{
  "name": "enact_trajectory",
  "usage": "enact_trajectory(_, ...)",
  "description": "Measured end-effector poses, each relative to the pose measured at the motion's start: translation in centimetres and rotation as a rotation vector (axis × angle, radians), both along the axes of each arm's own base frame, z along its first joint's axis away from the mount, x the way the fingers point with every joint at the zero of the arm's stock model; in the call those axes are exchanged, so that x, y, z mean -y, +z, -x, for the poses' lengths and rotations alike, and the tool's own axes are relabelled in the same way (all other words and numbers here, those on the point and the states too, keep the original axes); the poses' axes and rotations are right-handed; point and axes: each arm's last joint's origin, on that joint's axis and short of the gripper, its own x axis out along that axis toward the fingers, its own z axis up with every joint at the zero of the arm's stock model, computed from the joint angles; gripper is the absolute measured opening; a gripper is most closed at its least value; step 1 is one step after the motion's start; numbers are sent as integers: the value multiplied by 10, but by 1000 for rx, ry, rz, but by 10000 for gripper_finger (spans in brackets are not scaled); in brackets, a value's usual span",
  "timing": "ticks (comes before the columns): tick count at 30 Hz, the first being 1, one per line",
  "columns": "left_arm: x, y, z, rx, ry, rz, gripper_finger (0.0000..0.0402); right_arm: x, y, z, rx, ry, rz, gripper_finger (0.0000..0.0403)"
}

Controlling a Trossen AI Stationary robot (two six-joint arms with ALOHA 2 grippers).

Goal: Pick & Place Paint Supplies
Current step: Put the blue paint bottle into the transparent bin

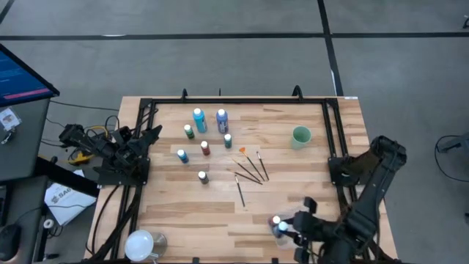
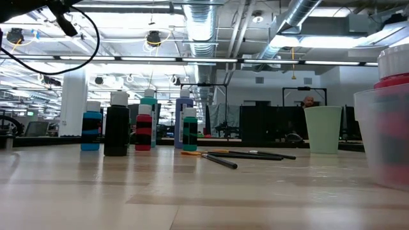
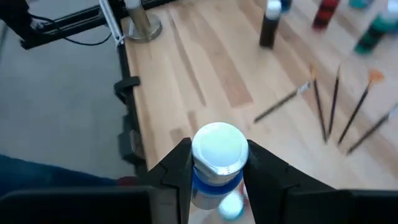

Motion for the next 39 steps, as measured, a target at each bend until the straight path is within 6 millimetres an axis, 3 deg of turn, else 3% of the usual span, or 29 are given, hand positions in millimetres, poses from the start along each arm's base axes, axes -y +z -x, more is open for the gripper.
enact_trajectory(14,0,0,0,0,0,0,132,-7,-67,41,-78,-128,-54,104)
enact_trajectory(26,0,0,0,-1,0,0,132,-6,-92,40,-63,-120,-69,104)
enact_trajectory(39,0,0,0,-5,9,6,132,-26,-128,28,-70,-106,-36,109)
